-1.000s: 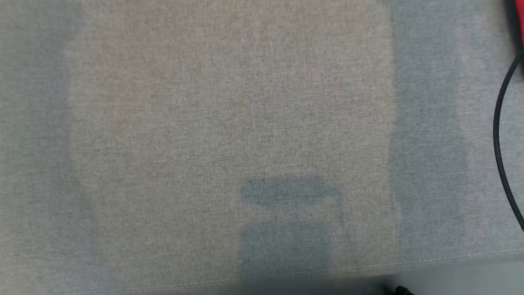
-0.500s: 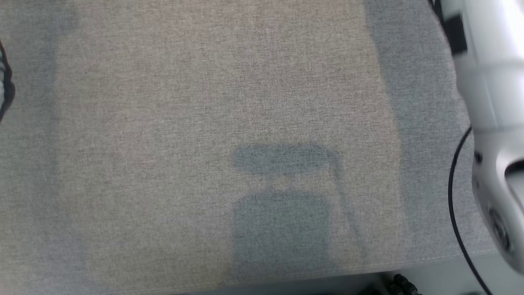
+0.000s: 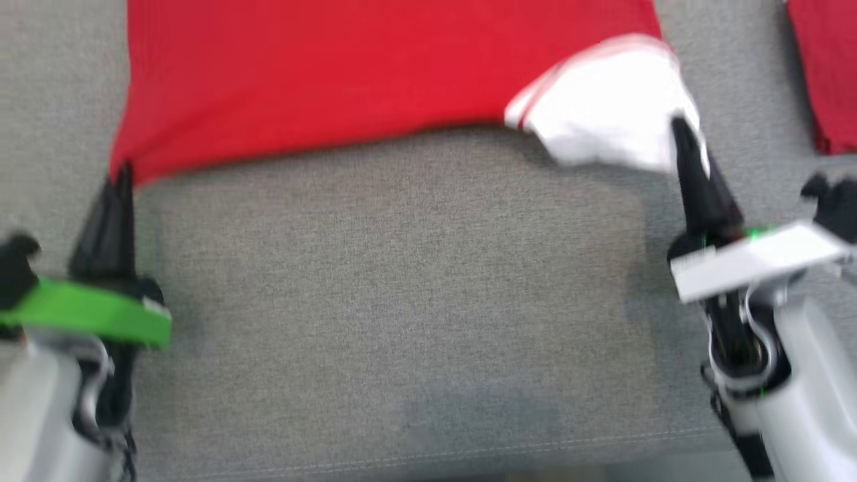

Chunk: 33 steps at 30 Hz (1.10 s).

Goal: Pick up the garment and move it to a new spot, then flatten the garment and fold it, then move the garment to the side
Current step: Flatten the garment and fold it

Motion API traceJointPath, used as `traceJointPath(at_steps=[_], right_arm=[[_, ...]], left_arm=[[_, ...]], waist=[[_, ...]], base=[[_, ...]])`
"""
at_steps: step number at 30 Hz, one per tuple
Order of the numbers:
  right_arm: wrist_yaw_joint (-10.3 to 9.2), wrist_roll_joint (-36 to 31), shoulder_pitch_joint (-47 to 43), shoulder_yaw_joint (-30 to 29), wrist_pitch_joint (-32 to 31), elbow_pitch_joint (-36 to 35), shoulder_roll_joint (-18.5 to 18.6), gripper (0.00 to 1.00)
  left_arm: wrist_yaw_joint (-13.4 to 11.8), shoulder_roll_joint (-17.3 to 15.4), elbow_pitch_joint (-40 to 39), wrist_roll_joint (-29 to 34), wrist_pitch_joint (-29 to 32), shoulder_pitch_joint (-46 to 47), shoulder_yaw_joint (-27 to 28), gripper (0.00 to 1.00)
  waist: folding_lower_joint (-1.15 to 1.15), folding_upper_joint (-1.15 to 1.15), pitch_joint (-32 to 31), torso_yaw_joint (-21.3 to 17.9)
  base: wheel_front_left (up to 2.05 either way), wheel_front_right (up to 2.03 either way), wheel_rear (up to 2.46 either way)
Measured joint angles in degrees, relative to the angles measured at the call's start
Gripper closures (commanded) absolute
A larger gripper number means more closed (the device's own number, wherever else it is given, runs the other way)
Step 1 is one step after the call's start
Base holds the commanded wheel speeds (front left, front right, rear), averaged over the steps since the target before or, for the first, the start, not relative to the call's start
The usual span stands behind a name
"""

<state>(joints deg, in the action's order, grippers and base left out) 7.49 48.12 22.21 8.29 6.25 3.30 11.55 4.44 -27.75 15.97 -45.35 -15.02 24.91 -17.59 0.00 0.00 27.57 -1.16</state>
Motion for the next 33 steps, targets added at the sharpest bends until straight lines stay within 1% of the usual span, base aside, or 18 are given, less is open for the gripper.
traceJointPath(at_steps=[2, 3, 6, 8, 11, 13, 16, 17, 20, 23, 27, 28, 33], right_arm=[[0.0, 0.6, -6.5, -1.2, -1.3, -2.8, -1.2, 1.0], [0.0, 0.6, -9.6, -1.4, -2.0, -4.0, -1.4, 1.0], [0.0, 0.6, -17.6, -1.5, -3.7, -6.4, -1.2, 1.0], [0.0, 1.1, -22.2, -2.7, -4.0, -7.5, -1.2, 1.0], [0.0, 1.5, -28.6, -4.5, -4.1, -9.2, -1.3, 1.0], [0.0, 1.9, -31.8, -5.5, -4.1, -10.4, -1.6, 1.0], [0.0, 2.5, -33.6, -6.5, -4.4, -11.8, -2.3, 1.0], [0.0, 3.0, -33.5, -7.0, -4.7, -12.2, -2.7, 1.0], [0.0, 2.9, -31.3, -8.4, -5.5, -11.9, -2.8, 1.0], [0.0, 1.4, -27.1, -9.8, -6.3, -10.9, -2.8, 1.0], [0.0, -0.2, -21.4, -9.1, -8.7, -9.9, -2.9, 1.0], [0.0, -0.2, -21.4, -9.1, -8.7, -9.9, -2.9, 1.0], [0.0, -2.7, -13.4, -7.4, -12.4, -6.5, -3.2, 1.0]], left_arm=[[-1.5, 0.9, -4.1, -0.4, 0.0, -7.2, 1.2, 1.0], [-2.6, 1.4, -6.3, -0.4, 0.0, -10.9, 1.6, 1.0], [-5.4, 3.9, -12.5, -1.9, 0.0, -21.7, 2.7, 1.0], [-7.3, 5.3, -16.0, -2.1, 0.0, -28.0, 2.5, 1.0], [-9.8, 7.2, -20.5, -2.2, 0.1, -35.2, 0.8, 1.0], [-11.5, 8.3, -22.9, -2.7, 0.3, -37.9, 0.5, 1.0], [-13.7, 8.4, -25.1, -3.5, 1.4, -39.2, 0.7, 1.0], [-14.4, 8.2, -25.5, -3.4, 2.2, -39.3, 0.6, 1.0], [-15.6, 6.7, -27.0, -2.9, 5.2, -37.8, 0.4, 1.0], [-16.5, 4.4, -28.6, -1.4, 8.7, -33.9, 0.5, 1.0], [-17.3, 1.7, -29.9, -1.0, 13.0, -29.0, 1.0, 1.0], [-17.3, 1.7, -29.9, -1.0, 13.0, -29.0, 1.0, 1.0], [-17.6, 0.1, -28.8, -1.2, 17.3, -23.5, 1.2, 1.0]], waist=[[0.0, 0.0, -2.1, -0.3], [0.0, 0.0, -3.1, -0.4], [0.0, 0.0, -5.9, -1.0], [0.0, 0.0, -7.5, -1.4], [0.0, 0.0, -9.5, -1.9], [0.0, 0.0, -10.4, -2.0], [0.0, 0.0, -10.8, -1.8], [0.0, 0.0, -10.7, -1.7], [0.0, 0.0, -9.9, -1.4], [0.0, 0.0, -8.7, -1.0], [0.0, 0.0, -6.9, -0.8], [0.0, 0.0, -6.9, -0.8], [0.0, 0.0, -5.2, -0.6]], base=[[0.0, 0.0, 0.0], [0.0, 0.0, 0.0], [0.0, 0.0, 0.0], [0.0, 0.0, 0.0], [0.0, 0.0, 0.0], [0.0, 0.0, 0.0], [0.0, 0.0, 0.0], [0.0, 0.0, 0.0], [0.0, 0.0, 0.0], [0.0, 0.0, 0.0], [0.0, 0.0, 0.0], [0.0, 0.0, 0.0], [0.0, 0.0, 0.0]])
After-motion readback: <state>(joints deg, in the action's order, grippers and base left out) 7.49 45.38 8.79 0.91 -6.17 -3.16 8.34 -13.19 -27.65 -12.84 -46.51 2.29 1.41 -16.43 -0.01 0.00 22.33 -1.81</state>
